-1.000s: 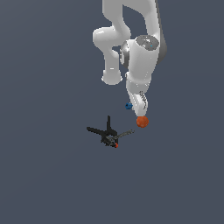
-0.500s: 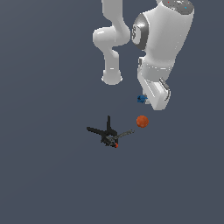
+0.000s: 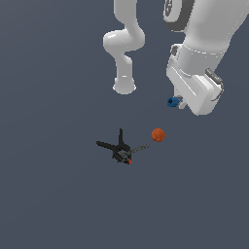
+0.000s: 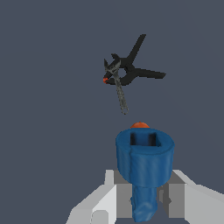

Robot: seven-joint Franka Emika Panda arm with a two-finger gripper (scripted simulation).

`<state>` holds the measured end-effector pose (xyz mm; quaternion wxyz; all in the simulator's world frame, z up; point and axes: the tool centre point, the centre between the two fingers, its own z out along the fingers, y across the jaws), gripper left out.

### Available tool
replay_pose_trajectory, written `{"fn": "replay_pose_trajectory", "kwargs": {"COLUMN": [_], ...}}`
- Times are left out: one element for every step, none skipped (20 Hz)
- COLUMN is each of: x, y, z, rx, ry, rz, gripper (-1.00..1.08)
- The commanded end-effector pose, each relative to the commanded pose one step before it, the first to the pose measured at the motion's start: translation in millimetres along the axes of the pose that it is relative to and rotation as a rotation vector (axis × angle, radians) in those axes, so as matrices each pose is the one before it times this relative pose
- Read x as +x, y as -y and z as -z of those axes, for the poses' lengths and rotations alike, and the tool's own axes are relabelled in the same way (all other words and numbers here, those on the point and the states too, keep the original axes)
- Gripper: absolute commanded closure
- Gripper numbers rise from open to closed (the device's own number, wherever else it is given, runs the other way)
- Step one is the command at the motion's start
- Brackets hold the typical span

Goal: Pick up a designated object from a clutter of objects.

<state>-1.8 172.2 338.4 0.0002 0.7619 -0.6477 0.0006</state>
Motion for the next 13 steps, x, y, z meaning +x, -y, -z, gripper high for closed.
{"fn": "replay_pose_trajectory", "kwargs": {"x": [-4.15, -1.29, -1.18, -1.03, -0.91, -0.79, -0.68, -0.51, -0.46, -0.36, -0.25, -0.15, -0.05], "y": [6.32, 2.08, 1.85, 1.7, 1.52, 1.34, 1.15, 0.92, 0.8, 0.62, 0.44, 0.26, 0.09], "z": [11.06, 3.42, 3.14, 2.74, 2.42, 2.11, 1.81, 1.62, 1.23, 0.95, 0.68, 0.4, 0.13], "rx": [-0.00076, 0.0, 0.00006, 0.0, 0.0, 0.0, 0.0, 0.00012, 0.0, 0.0, 0.0, 0.0, 0.0], "ry": [0.00045, 0.0, 0.00039, 0.0, 0.0, 0.0, 0.0, 0.00044, 0.0, 0.0, 0.0, 0.0, 0.0], "rz": [0.00013, 0.0, 0.00028, 0.0, 0.0, 0.0, 0.0, 0.00017, 0.0, 0.0, 0.0, 0.0, 0.0], "gripper": [1.08, 1.08, 1.08, 1.08, 1.08, 1.08, 1.08, 1.08, 1.08, 1.08, 1.08, 1.08, 1.08]}}
